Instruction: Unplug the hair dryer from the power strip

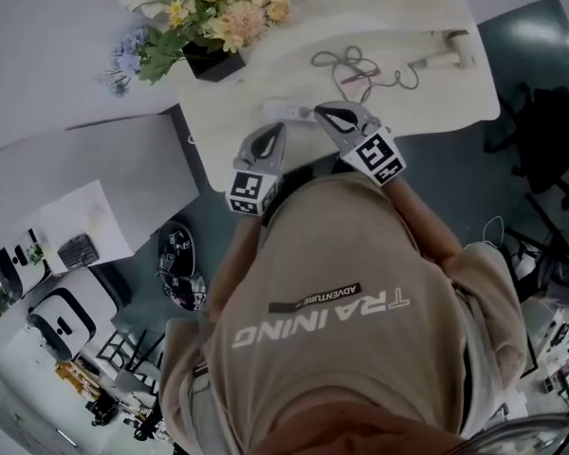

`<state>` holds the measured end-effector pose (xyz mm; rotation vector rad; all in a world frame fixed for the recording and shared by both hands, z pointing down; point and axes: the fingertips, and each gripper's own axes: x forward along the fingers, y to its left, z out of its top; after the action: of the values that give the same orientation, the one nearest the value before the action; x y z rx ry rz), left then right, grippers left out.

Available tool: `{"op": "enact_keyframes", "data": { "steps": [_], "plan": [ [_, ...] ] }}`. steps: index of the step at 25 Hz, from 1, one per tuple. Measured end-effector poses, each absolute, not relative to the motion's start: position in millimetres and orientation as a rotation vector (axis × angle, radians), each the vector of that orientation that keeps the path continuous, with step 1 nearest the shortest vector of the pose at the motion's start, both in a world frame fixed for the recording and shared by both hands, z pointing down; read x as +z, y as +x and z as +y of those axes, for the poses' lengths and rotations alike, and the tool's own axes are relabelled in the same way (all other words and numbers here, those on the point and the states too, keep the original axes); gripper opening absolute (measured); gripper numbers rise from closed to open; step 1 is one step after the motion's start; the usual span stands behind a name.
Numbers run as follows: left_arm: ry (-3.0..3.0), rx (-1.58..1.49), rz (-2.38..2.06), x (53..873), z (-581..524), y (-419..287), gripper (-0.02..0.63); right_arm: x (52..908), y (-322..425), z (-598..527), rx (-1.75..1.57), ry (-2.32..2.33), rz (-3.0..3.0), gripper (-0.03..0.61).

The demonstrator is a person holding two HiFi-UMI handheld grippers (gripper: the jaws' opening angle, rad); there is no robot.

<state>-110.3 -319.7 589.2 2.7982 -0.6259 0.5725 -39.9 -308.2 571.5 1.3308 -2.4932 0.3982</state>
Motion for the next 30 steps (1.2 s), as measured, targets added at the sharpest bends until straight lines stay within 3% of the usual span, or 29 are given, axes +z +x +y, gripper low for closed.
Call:
{"op": "enact_keyframes", "data": {
  "steps": [13,27,30],
  "plan": [
    [3.000,0.700,-0.037,615.6,-321.8,-113.9,0.008,576.8,-9.9,-289.6,0.545,1.766,-2.119,0.005],
    [2.908,1.044,0.221,664.3,-313.1,-80.6,0.014,686.1,-26.0,-264.1,0.803,1.616,-2.009,0.005],
    [2.885,1.125,0.253,677.1,-312.7,-74.8,0.087,694.3,-22.2,-273.3,0.798,1.616,-1.973,0.005]
  ]
}}
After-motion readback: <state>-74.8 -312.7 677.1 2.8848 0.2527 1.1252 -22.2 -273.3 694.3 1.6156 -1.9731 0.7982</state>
